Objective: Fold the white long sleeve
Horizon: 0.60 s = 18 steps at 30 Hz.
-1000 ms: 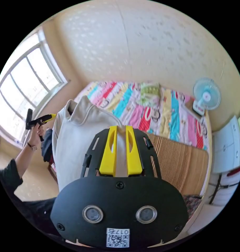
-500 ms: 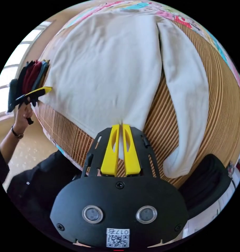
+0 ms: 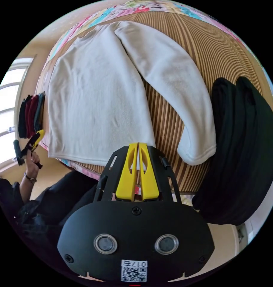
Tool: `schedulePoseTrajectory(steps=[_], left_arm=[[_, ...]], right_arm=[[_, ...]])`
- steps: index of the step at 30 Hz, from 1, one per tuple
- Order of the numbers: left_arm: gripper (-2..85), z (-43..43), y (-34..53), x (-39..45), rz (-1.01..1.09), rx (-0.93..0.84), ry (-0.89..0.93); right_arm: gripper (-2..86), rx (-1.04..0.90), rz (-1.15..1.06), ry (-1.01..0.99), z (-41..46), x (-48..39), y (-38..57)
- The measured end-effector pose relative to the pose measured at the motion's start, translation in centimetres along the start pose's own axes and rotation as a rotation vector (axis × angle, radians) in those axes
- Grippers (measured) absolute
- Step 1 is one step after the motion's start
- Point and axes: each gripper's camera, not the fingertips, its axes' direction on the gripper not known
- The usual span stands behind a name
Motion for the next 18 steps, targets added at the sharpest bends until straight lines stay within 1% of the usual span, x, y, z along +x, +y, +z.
schedulePoseTrajectory(steps=[1, 2, 3, 5, 6, 7, 8, 9, 10, 12, 14, 15, 16, 17, 18], left_arm=[[10.7, 1.1, -0.1, -0.4, 0.0, -0.051, 0.022], [9.4, 1.9, 0.1, -0.7, 0.015, -0.066, 0.008], [7.4, 1.9, 0.4, -0.7, 0.035, -0.068, -0.075], [3.6, 1.7, 0.2, -0.6, 0.122, -0.119, -0.094], [1.2, 0.9, -0.5, -1.1, 0.159, -0.187, -0.03], [0.9, -0.2, -0.8, -1.6, 0.158, -0.187, -0.007], [0.4, -3.4, -1.4, -2.7, 0.16, -0.127, 0.038], [0.2, -7.6, -1.9, -4.3, 0.127, -0.018, 0.001], [0.2, -9.6, -2.1, -5.2, 0.1, 0.036, -0.041], [1.3, -17.4, -2.0, -9.6, -0.041, 0.248, -0.19], [2.7, -21.0, -0.7, -12.2, -0.114, 0.364, -0.214], [3.2, -21.9, 0.4, -13.0, -0.119, 0.408, -0.202], [3.8, -21.8, 0.9, -13.2, -0.113, 0.412, -0.189], [4.9, -20.7, 1.7, -13.3, -0.09, 0.373, -0.143], [5.8, -18.2, 2.2, -13.0, -0.052, 0.276, -0.061]], right_arm=[[0.4, -0.003, 0.028, 0.001, 0.4, 0.5, -0.1], [0.4, 0.004, 0.036, 0.006, 0.4, 0.8, 0.0], [0.5, 0.015, 0.043, 0.015, 0.2, 1.2, 0.2], [0.4, 0.03, 0.054, 0.012, -0.2, 2.1, 0.7], [0.4, 0.042, 0.057, 0.002, -0.5, 2.9, 1.2], [0.4, 0.047, 0.054, -0.017, -0.8, 3.7, 1.6], [0.4, 0.042, 0.049, -0.035, -0.9, 4.1, 1.8], [0.4, 0.029, 0.048, -0.081, -1.0, 5.2, 2.0], [0.5, 0.03, 0.063, -0.108, -1.3, 6.2, 2.2], [0.5, 0.023, 0.076, -0.126, -1.7, 7.4, 2.3], [0.5, 0.013, 0.067, -0.104, -2.1, 8.0, 2.3], [0.5, 0.001, 0.056, -0.076, -2.5, 8.1, 2.3], [0.5, -0.014, 0.049, -0.044, -2.9, 8.2, 2.2], [0.5, -0.022, 0.049, -0.027, -3.1, 8.2, 2.2], [0.5, -0.029, 0.051, 0.007, -3.8, 8.2, 2.1]])
